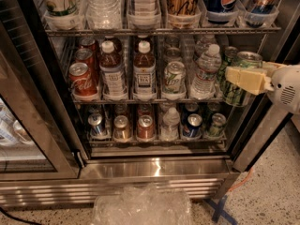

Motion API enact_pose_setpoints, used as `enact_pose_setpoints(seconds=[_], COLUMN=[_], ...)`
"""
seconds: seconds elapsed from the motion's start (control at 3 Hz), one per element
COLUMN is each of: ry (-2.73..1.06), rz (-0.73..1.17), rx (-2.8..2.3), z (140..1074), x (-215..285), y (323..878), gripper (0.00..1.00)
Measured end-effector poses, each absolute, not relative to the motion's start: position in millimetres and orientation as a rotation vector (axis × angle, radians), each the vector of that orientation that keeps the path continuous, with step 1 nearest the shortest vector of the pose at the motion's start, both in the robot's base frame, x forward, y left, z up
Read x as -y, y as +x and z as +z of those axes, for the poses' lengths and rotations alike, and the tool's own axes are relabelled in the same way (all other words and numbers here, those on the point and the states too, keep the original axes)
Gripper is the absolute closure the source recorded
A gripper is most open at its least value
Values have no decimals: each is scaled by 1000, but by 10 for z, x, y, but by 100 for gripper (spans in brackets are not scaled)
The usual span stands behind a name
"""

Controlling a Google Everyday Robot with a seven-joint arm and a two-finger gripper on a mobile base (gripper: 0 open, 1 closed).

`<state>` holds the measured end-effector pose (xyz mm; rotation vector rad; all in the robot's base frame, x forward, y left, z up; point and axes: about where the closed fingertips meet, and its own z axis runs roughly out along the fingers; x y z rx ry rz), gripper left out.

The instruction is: Pick green can from middle shelf of fridge

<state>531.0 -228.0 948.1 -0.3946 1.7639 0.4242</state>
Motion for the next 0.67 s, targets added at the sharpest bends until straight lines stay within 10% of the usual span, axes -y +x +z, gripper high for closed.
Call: enact_pose_setpoints(seconds=[0.67], ry=[-523], rz=[787], rx=[-1694], z=[9572], x=[1539], y=[5034], gripper=[100])
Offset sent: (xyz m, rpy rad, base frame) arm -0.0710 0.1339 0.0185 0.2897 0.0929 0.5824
